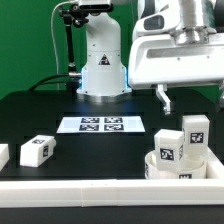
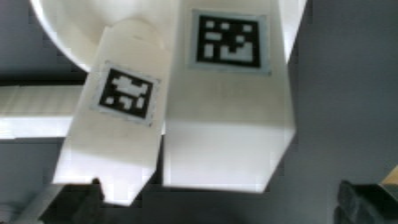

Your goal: Assemble stool

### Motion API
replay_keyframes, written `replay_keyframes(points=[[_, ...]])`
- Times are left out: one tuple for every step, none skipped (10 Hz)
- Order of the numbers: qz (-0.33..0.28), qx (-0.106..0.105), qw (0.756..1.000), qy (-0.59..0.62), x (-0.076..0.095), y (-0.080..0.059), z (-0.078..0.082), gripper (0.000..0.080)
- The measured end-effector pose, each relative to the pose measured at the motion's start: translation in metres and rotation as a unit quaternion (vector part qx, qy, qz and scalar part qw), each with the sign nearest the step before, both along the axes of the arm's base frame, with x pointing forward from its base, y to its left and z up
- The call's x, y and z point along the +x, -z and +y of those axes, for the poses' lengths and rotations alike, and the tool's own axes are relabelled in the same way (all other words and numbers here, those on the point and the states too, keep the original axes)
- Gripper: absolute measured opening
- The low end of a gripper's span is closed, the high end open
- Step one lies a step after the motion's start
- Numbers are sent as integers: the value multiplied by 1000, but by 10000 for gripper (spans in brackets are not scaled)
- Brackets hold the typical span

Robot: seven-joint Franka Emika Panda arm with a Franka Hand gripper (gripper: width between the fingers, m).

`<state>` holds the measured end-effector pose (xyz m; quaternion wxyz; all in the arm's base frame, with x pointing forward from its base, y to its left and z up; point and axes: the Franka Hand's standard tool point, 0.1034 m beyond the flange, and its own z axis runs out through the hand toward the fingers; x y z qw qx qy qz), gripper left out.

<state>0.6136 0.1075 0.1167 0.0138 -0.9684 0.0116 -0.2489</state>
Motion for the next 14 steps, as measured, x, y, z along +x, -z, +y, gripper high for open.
replay_keyframes(points=[[3,-1,1000,-1,2,-5,-3,649],[5,-1,1000,-1,1,-4,-3,649],[16,-1,1000,-1,0,-2,-2,649],[17,-1,1000,-1,0,-2,-2,649],[41,-2,999,-1,-3,3,-3,649],[89,-2,996,1,-5,6,-3,649],[104,-1,995,2,-1,3,-4,649],[145,-1,989,4,-6,6,-5,649],[172,-1,985,5,-5,6,-6,649],[216,-1,976,6,-9,6,-5,649],[250,-2,968,5,-10,5,-3,649],[265,-3,964,1,-9,5,-1,649],[255,-4,967,-5,-5,6,2,649],[256,-4,967,-4,-6,6,1,649]])
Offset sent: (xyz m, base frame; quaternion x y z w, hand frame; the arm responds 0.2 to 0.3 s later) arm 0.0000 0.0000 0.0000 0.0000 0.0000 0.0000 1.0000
